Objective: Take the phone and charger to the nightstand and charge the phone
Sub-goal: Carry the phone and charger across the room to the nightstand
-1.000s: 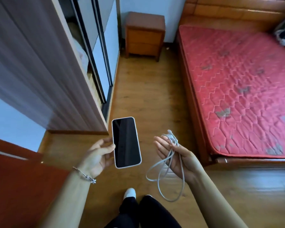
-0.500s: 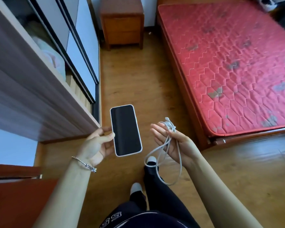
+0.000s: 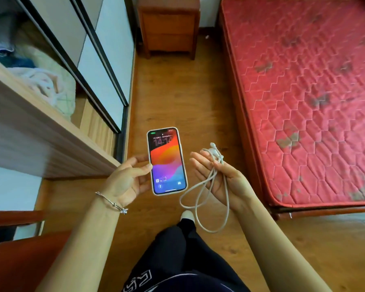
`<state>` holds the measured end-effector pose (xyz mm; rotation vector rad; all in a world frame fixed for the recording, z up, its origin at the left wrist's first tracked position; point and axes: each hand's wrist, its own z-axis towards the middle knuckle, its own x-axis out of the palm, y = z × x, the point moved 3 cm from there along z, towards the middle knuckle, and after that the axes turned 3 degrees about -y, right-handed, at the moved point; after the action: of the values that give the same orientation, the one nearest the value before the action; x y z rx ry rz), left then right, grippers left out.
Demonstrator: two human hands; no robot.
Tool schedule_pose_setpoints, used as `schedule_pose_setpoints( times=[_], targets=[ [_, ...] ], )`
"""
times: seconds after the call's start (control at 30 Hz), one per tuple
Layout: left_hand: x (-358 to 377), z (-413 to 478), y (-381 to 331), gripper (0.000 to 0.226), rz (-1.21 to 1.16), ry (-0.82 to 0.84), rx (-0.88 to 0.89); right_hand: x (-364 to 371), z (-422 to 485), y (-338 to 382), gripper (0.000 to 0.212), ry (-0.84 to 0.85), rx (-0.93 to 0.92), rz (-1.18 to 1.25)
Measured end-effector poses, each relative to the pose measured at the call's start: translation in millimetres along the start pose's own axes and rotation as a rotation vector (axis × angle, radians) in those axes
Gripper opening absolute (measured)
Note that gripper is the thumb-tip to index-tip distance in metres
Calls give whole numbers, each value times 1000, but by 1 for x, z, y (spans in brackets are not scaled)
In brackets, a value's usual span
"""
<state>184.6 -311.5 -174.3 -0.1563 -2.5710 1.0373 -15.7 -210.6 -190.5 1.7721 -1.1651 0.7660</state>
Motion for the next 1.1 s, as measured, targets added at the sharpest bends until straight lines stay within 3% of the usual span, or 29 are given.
schedule_pose_setpoints(
  times=[0.17,0.33,0.77,1.1],
  targets=[
    [0,22,-7,25,7,-65,-35,0,27,20,42,-45,43,12],
    [-2,47,-26,18,-40,-80,-60,6,63,37,46,-62,72,-1],
    [-19,140,-140,14,-63,-36,-34,59,179,99,48,-85,50,15],
    [-2,193,-178,17,-36,-76,-77,72,233,141,48,-78,8,0]
  ],
)
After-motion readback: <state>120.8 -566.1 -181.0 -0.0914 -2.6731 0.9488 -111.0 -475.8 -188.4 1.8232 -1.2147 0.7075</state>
